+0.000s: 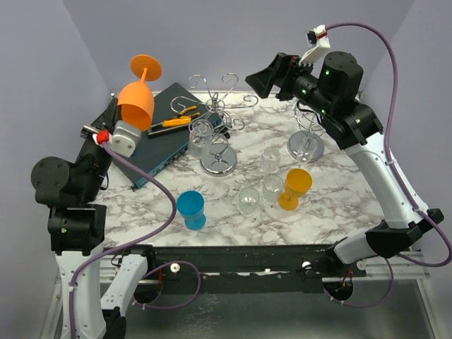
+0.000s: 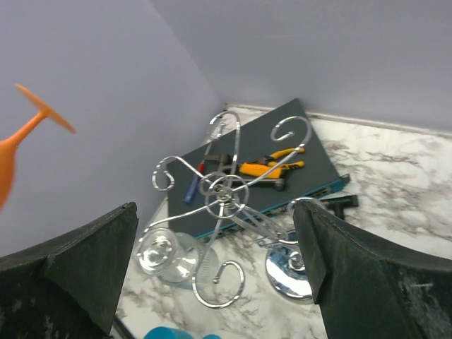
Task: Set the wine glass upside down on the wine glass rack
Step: Turn the wine glass upside down at the wine rack.
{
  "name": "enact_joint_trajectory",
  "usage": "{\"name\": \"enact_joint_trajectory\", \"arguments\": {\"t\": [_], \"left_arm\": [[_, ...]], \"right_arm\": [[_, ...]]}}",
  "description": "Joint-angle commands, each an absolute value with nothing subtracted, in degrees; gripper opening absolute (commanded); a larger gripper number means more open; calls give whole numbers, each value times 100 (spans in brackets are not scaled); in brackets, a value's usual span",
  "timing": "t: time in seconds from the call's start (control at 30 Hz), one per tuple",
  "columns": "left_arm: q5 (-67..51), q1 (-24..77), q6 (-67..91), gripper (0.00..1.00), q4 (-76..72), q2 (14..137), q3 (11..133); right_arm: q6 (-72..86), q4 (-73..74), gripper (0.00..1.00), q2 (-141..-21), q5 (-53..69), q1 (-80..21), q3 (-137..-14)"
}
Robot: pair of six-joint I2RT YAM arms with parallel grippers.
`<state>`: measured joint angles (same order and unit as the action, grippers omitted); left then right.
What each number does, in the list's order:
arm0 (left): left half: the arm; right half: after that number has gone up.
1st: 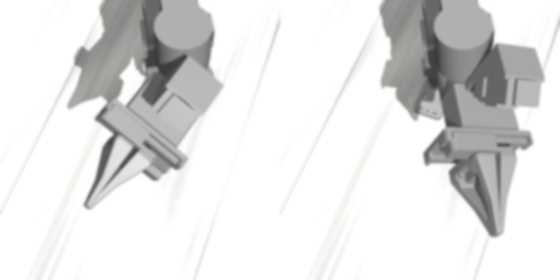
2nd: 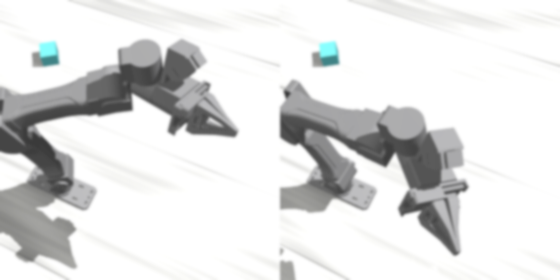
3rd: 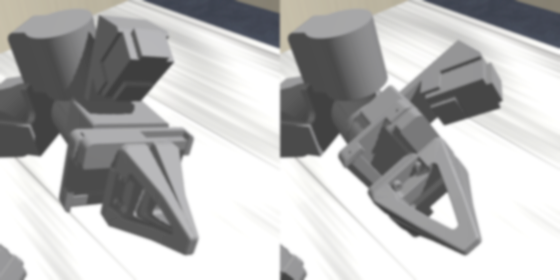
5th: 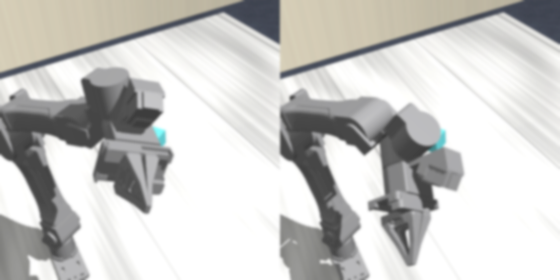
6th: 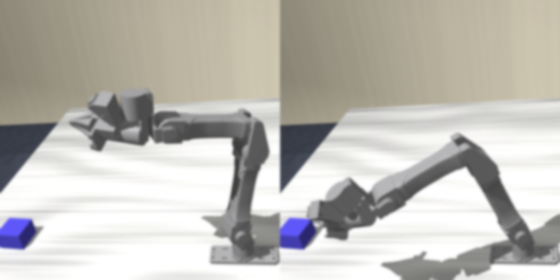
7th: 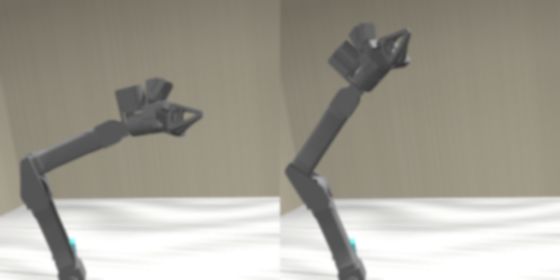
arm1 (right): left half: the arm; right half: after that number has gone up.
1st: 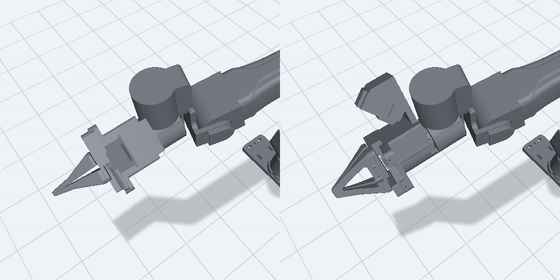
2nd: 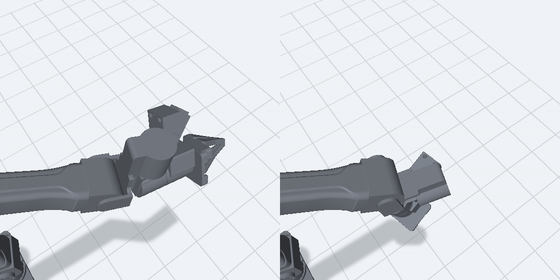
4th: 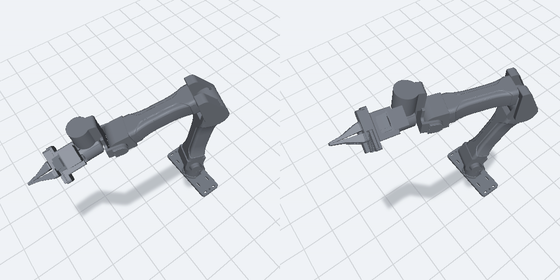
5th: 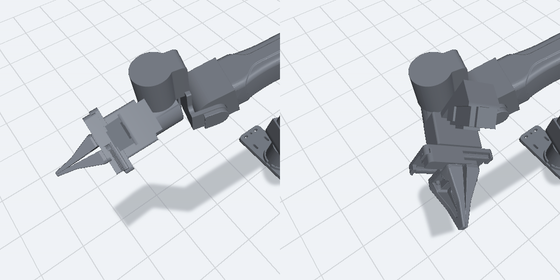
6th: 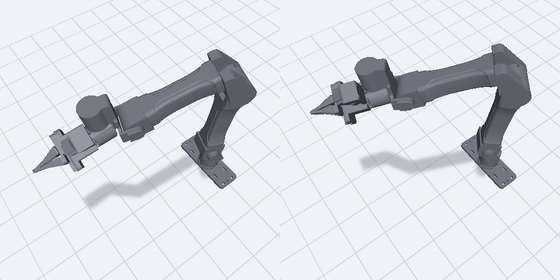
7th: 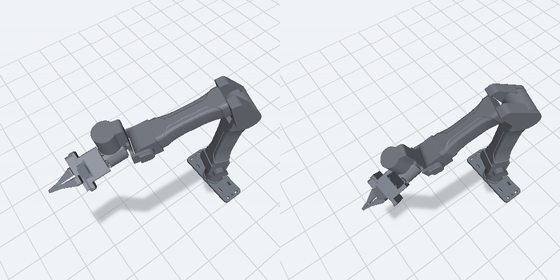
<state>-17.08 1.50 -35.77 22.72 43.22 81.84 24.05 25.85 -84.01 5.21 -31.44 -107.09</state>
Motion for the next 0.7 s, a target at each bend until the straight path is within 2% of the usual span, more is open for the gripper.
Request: {"name": "enact_joint_trajectory", "arguments": {"t": [0.0,0.17,0.33,0.67], "left_arm": [[-2665,119,-4313,0,-475,4000,6967],[-3265,114,-4666,0,-1799,4037,6460],[-3831,114,-5046,0,-2526,4061,6173],[-4622,123,-6446,0,-2940,3989,5473]], "right_arm": [[3113,2002,100,-8446,1710,-3177,-10711],[3895,1120,100,-8548,2630,-3181,-10426],[4528,160,100,-8719,3275,-3224,-10220],[4725,-1069,100,-9289,3565,-3995,-10397]]}}
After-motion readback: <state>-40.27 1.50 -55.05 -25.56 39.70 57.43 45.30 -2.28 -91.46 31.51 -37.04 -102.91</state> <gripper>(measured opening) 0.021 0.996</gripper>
